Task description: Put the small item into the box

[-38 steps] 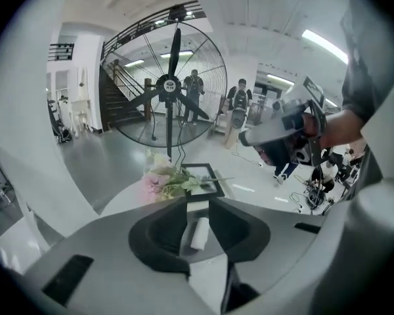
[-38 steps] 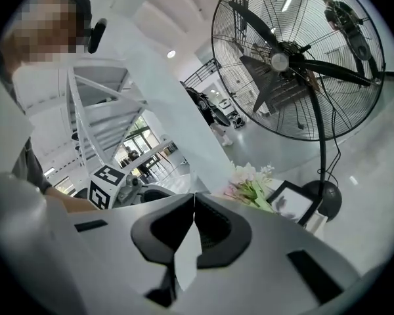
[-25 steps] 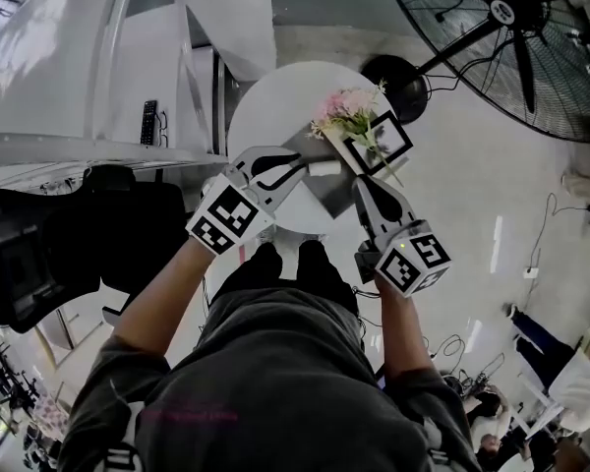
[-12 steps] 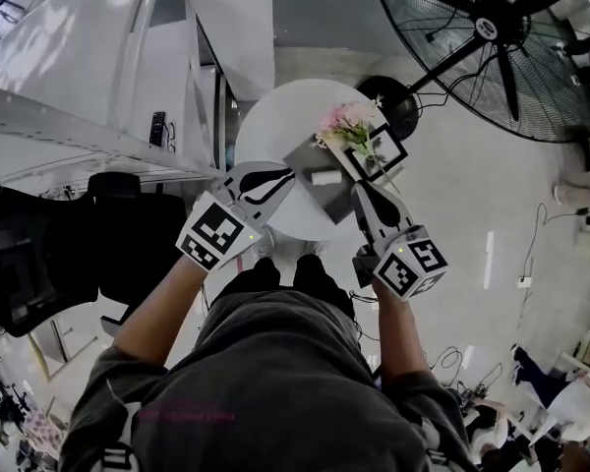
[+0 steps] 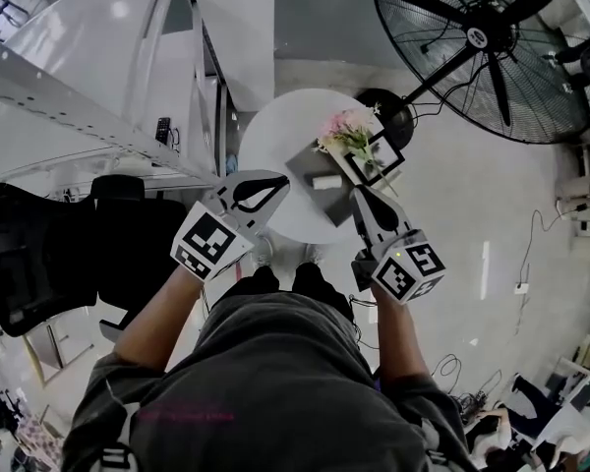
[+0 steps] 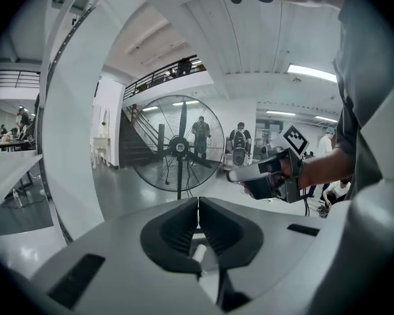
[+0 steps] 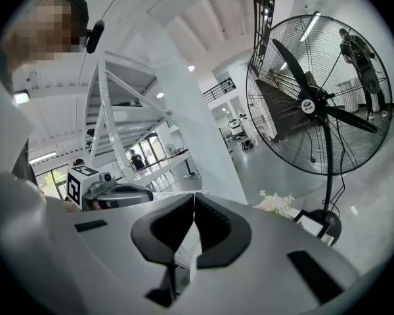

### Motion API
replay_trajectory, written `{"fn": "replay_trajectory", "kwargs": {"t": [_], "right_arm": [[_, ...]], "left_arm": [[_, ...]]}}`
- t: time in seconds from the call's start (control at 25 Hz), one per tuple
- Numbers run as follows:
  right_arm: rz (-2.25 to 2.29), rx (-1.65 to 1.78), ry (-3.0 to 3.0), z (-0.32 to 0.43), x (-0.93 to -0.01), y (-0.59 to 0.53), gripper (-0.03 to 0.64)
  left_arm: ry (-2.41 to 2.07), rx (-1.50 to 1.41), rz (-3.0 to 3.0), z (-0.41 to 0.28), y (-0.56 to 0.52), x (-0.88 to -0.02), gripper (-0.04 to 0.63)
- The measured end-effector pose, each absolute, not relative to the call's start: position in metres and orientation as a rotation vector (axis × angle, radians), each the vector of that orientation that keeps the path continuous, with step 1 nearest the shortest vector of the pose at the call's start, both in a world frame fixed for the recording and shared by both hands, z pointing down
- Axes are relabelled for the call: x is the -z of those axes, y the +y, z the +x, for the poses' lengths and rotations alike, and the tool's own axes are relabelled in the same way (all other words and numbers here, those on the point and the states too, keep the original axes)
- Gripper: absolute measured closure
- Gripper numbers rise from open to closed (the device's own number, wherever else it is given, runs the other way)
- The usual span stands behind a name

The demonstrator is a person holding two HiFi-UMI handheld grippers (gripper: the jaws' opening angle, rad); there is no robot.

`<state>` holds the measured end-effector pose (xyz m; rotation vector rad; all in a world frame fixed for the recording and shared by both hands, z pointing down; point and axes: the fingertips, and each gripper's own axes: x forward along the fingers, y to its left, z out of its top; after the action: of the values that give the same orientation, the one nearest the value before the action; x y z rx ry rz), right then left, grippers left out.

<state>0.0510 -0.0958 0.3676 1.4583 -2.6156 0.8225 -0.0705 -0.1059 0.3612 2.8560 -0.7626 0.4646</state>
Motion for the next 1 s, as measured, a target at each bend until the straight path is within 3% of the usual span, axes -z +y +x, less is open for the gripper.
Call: {"fn": "replay_trajectory", "kwargs": {"t": [1.0], "right_arm": [[1.38,-0.752,-2.664,0.039,-0.347,-0.093,0.595]], "left_arm": [[-0.805,-0.42,2.834,-0.08,-0.104,-0.344,0.58]]}}
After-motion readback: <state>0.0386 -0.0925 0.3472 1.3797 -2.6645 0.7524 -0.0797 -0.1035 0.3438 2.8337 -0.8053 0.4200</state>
